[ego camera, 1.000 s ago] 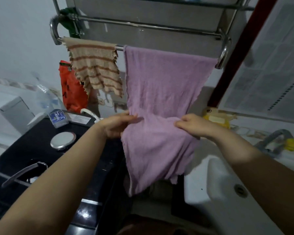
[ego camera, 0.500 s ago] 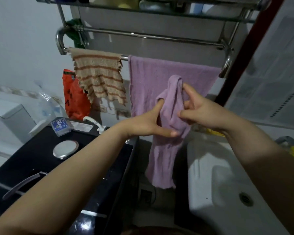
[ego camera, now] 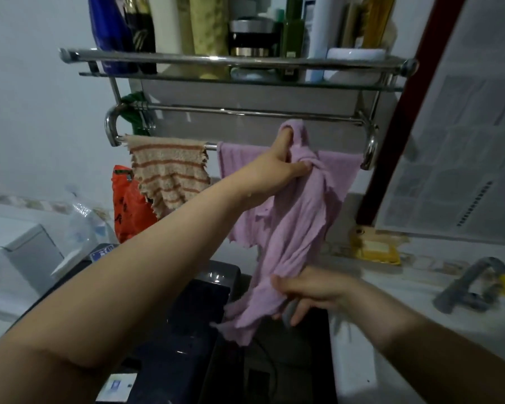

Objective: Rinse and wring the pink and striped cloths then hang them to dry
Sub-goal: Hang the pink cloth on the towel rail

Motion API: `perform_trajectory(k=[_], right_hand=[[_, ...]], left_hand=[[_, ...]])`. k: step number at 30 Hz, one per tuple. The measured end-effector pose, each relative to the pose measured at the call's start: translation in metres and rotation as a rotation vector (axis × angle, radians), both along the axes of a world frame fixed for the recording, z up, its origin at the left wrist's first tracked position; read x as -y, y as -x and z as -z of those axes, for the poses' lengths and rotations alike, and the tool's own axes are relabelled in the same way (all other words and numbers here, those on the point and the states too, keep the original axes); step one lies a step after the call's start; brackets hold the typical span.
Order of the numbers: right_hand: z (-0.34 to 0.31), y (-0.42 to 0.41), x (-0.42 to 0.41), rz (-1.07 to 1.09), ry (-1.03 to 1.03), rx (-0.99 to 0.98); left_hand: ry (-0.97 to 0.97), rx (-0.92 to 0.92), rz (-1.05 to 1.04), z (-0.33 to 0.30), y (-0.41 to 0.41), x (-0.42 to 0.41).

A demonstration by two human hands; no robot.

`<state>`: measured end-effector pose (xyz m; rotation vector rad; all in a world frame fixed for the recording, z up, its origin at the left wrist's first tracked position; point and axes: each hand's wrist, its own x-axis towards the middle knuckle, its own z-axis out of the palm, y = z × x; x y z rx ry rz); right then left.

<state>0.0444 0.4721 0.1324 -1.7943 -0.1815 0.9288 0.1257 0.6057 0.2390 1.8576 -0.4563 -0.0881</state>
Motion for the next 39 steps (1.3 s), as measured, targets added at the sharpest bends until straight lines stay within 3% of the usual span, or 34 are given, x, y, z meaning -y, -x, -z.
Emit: perform_trajectory(k=[2, 5, 8, 11, 13, 15, 17, 18, 21, 23, 26, 27, 29, 32, 35, 37, 39], right_hand=[[0.009, 0.002, -0.011, 0.146, -0.045, 0.031], [-0.009, -0.017, 0.004, 0.355, -0.079, 0.221], [-0.060, -0.035, 0.028, 0.559, -0.265, 0.673], [-0.116, -0.048, 0.034, 0.519, -0.399, 1.162], [-0.135, -0.066, 0.029, 0.417, -0.109, 1.492], [-0.137, -0.096, 0.027, 0.304, 0.337, 1.611], [-0.131, -0.126, 0.025, 0.196, 0.760, 1.441], [-0.130, -0.139, 0.024, 0.154, 0.879, 1.317], [-0.144, -0.157, 0.020, 0.100, 0.820, 0.886], [-0.158, -0.158, 0.018, 0.104, 0.834, 0.685], [-0.170, -0.163, 0.013, 0.110, 1.063, 0.755], [-0.172, -0.165, 0.010, 0.171, 1.014, 0.807], [-0.173, -0.170, 0.005, 0.371, 0.672, 0.781], [-0.170, -0.166, 0.002, 0.532, 0.169, 0.538], [-0.163, -0.167, 0.004, 0.560, -0.020, 0.418], [-0.163, -0.168, 0.009, 0.623, -0.052, 0.418], [-0.167, -0.164, 0.012, 0.761, -0.113, 0.513]], left_hand=[[0.120, 0.019, 0.021, -0.013, -0.004, 0.000], [0.198, 0.209, -0.010, -0.038, -0.004, -0.019], [0.061, 0.461, -0.055, -0.055, -0.003, -0.048], [-0.176, 0.778, -0.241, -0.052, -0.002, -0.055], [-0.252, 0.959, -0.328, -0.046, -0.002, -0.047], [-0.422, 1.135, -0.355, -0.039, -0.008, -0.040], [-0.589, 1.287, -0.356, -0.029, -0.023, -0.037], [-0.622, 1.255, -0.360, -0.024, -0.031, -0.036], [-0.480, 0.720, -0.463, -0.025, -0.048, -0.024], [-0.200, 0.334, -0.465, -0.032, -0.059, -0.017], [0.260, -0.001, -0.348, -0.047, -0.074, -0.011], [0.320, -0.032, -0.327, -0.050, -0.078, -0.011], [0.404, -0.061, -0.283, -0.054, -0.084, -0.008], [0.563, -0.152, -0.148, -0.055, -0.082, -0.003], [0.603, -0.228, -0.041, -0.055, -0.083, -0.005], [0.443, -0.083, -0.109, -0.054, -0.090, -0.012], [0.072, 0.187, -0.267, -0.052, -0.096, -0.022]])
